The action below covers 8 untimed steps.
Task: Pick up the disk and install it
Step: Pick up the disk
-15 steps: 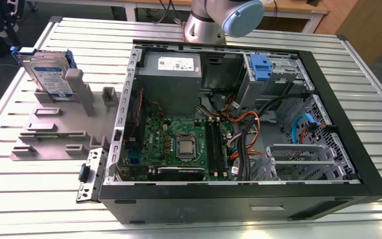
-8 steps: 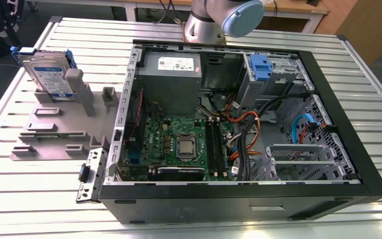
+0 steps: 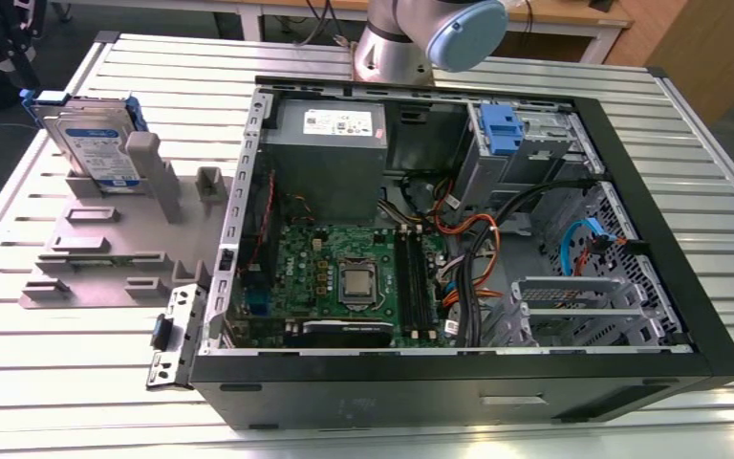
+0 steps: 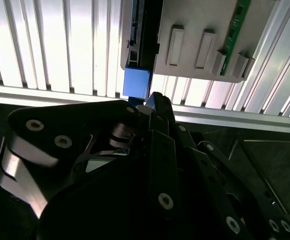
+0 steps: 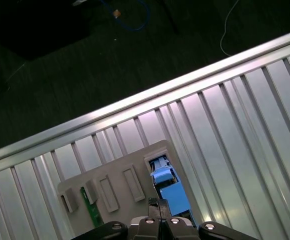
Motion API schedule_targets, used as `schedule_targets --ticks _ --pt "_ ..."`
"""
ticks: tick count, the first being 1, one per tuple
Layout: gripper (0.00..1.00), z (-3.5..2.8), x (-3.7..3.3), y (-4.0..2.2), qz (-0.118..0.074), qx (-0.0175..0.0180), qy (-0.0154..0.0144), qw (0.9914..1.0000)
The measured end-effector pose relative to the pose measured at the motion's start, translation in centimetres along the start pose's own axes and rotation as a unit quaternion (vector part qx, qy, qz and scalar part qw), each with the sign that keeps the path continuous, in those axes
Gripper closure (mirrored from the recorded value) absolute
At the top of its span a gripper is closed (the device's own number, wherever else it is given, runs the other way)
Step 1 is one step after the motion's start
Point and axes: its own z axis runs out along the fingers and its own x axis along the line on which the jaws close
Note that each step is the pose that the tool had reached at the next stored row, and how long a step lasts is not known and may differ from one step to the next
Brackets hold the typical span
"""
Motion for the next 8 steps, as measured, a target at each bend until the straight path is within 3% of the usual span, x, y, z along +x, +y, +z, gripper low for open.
schedule_targets --ticks 8 --pt "0.89 0.0 0.0 0.0 -0.007 0.0002 0.0003 0.99998"
